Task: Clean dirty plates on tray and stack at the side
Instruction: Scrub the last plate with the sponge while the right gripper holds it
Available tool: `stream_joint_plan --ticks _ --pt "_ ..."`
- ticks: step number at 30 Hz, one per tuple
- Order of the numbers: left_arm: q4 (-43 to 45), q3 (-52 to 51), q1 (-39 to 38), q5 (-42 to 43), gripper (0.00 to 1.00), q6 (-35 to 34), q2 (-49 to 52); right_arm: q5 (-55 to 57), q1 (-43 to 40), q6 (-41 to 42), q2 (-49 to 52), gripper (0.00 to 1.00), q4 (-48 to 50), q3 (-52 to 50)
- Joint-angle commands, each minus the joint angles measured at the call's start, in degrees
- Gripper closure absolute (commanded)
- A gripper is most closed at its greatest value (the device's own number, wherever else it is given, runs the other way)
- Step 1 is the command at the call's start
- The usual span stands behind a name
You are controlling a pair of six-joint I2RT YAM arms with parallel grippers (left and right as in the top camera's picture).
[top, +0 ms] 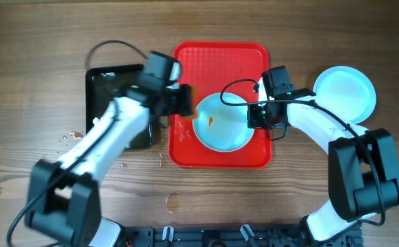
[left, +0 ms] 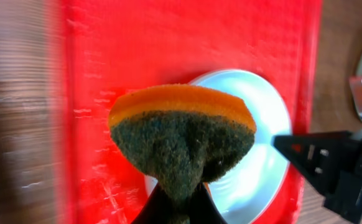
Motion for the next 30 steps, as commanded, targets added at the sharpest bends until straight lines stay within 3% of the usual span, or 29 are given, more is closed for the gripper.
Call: stream_joint_plan --ticks 1,9,15,22,30 --pt "5.84 0.39 -7.04 0.83 0.96 -5.77 5.77 0.48 0.09 0.5 -0.39 0.96 0.0 -1.07" --pt "13.88 0.39 -13.84 -1.42 0.96 -5.95 15.13 0.46 0.09 0.5 -0.39 0.96 -0.31 -1.07" --pt "9.57 0.39 -12.85 -13.6 0.96 -5.44 18.25 0.46 0.09 1.99 -0.39 0.96 -0.61 -1.07" --pt "6.08 0.39 -12.2 -28.7 0.96 0.66 18.38 0.63 0.09 2.03 -0.39 0.96 -1.29 -1.07" --pt "1.51 0.85 -12.17 -47.01 0.96 0.83 18.32 1.84 0.09 3.08 -0.39 0.96 -2.05 -1.07"
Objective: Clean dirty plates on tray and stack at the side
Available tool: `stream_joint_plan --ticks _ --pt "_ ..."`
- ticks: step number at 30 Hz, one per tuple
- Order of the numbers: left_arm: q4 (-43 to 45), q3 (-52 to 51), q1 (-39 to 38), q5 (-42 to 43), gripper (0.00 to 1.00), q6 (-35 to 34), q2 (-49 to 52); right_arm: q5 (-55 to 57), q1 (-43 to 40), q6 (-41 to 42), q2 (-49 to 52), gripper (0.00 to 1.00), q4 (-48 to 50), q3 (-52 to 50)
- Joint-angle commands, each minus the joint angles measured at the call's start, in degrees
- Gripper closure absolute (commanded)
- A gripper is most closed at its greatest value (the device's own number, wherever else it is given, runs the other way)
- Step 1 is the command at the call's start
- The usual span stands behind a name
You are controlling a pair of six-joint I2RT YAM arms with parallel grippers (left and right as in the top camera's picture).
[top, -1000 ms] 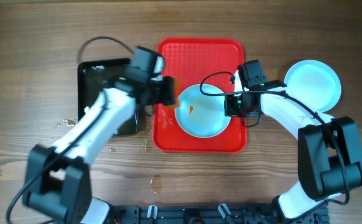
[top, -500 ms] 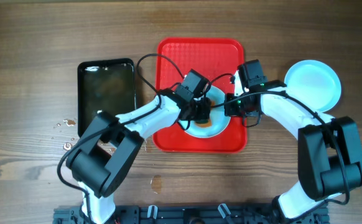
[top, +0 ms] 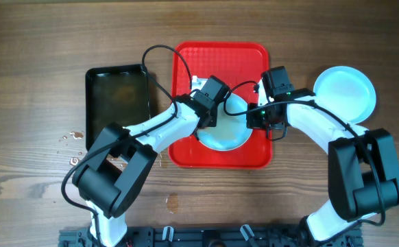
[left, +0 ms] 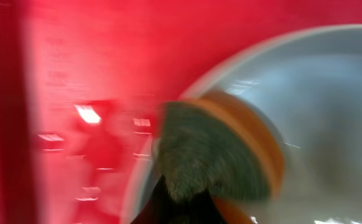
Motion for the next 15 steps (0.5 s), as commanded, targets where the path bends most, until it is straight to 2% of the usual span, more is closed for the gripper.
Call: stream_joint_plan --ticks 1,6,9,15 --pt "-3.65 -0.76 1.51 -18.95 0.96 1.42 2.21 3.1 0.09 0.68 -0.39 0.96 -1.38 -1.07" --pt "-11.17 4.72 1.53 -22.25 0.96 0.28 1.99 3.13 0.07 0.72 -0.39 0.96 -1.62 -1.07" --pt "-16.63 8.76 1.7 -22.12 0.96 -3.93 1.27 4.28 0.07 1.01 -0.39 0.96 -1.97 -1.07" --pt "-20.79 10.56 4.44 -16.7 0.96 -5.57 -3.67 5.22 0.07 0.72 -0.39 0.96 -1.84 -1.05"
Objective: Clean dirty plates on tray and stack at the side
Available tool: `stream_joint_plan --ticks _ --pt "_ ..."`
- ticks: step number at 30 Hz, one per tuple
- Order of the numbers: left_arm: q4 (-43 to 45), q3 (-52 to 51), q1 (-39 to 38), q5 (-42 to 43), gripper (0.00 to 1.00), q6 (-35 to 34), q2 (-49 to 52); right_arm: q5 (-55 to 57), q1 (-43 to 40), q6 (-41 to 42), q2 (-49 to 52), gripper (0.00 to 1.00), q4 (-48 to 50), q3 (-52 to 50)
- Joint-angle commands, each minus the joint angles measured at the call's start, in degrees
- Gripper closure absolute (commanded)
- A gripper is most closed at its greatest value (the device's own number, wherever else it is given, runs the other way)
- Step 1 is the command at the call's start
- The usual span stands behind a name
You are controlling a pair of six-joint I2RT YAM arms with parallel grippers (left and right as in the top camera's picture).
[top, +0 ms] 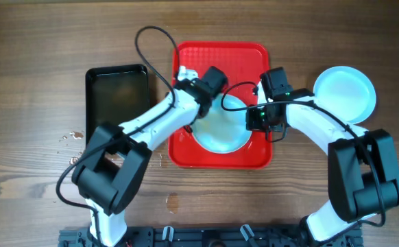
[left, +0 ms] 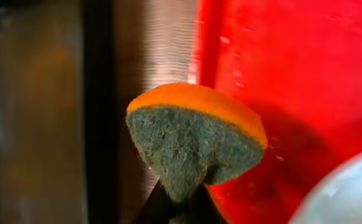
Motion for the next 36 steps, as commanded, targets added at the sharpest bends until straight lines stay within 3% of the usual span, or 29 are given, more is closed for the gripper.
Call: stream_joint_plan --ticks 1,10,15,18,19,26,36 --pt "-1.81 1.2 3.26 0.07 0.96 -2.47 -4.9 5.03 -0.24 -0.31 -0.13 0.96 -0.13 -1.07" --pt "-6.29 1.05 20.52 13.94 0.96 -1.49 -9.03 6.51 -0.22 -9.27 -3.74 0.95 0.52 0.46" --pt "-4.48 -0.98 30.75 26.51 0.96 4.39 -8.92 20.09 2.64 -9.25 -11.91 0.96 -0.02 0.61" --pt "-3.1 -2.8 35.32 31.89 0.96 8.02 -8.72 29.86 8.35 -9.92 -17.55 0.96 0.59 0.61" --pt "-2.23 -3.89 36.72 33.33 0.96 9.18 -8.59 37.79 11.74 -10.56 -19.58 0.96 0.83 0.59" --pt "-1.64 -5.35 37.86 33.68 0.96 10.58 -8.57 72.52 27.06 -10.8 -22.95 0.96 1.36 0.61" --pt "-1.22 -5.35 37.86 33.7 0.93 10.54 -8.59 83.65 35.28 -18.49 -22.86 0.96 4.31 0.59"
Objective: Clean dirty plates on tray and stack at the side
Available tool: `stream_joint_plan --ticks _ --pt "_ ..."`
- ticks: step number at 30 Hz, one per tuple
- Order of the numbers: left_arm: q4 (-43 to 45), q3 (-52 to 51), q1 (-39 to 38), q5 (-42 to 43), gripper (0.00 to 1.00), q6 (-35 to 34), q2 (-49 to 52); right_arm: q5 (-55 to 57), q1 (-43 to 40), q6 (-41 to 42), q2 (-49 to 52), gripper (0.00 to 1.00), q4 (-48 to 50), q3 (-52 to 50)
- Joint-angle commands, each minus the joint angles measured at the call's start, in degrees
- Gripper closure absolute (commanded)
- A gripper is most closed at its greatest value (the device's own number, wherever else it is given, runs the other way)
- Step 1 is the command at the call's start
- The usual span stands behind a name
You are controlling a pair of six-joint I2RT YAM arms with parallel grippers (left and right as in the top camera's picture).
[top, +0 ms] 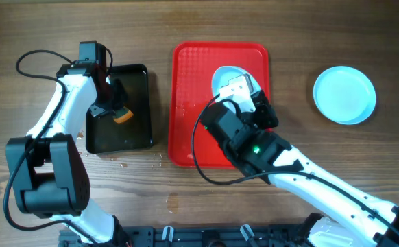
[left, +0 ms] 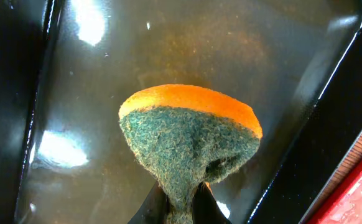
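Note:
Over the black water tray (top: 136, 134) my left gripper (top: 114, 108) is shut on an orange-and-green sponge (top: 123, 115). In the left wrist view the sponge (left: 190, 134) bulges out of the pinched gripper (left: 181, 198) above the wet tray floor (left: 75, 124). My right arm is raised high over the red tray (top: 186, 68). Its gripper (top: 245, 89) is at the rim of a light-blue plate (top: 223, 75), which its wrist mostly covers. A second light-blue plate (top: 344, 95) lies on the table at the right.
The raised right arm hides most of the red tray's middle and front. Water drops mark the wood at the front of the tray (top: 172, 200) and left of the black tray. A corner of the red tray shows in the left wrist view.
My left gripper has moved with the sponge from the red tray's left edge to over the black tray. The right arm has risen and swung over the red tray, and the plate now sits further back.
The sponge was held at the red tray's left edge while my right gripper held the stained plate's right rim. Then the sponge was on the plate, then back at the tray's left edge with the plate clean. Now the sponge is over the black tray and the plate has moved back.

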Motion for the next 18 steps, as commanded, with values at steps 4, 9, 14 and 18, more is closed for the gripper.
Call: stream_joint_plan --ticks 4,9,14,18 --pt "0.33 -0.17 0.04 1.11 0.93 1.07 -0.52 7.85 2.19 -5.57 -0.59 0.96 1.84 0.59" --pt "0.31 -0.15 0.04 1.11 0.93 1.07 -0.52 7.85 2.19 -5.6 -0.59 0.96 2.49 0.59" --pt "0.31 -0.15 0.04 1.16 0.94 1.07 -0.52 7.82 2.19 -5.18 -0.59 0.96 2.54 0.59" --pt "0.35 -0.15 0.04 1.88 0.94 1.07 -0.52 6.49 2.16 -2.14 -0.63 0.96 2.82 0.61"
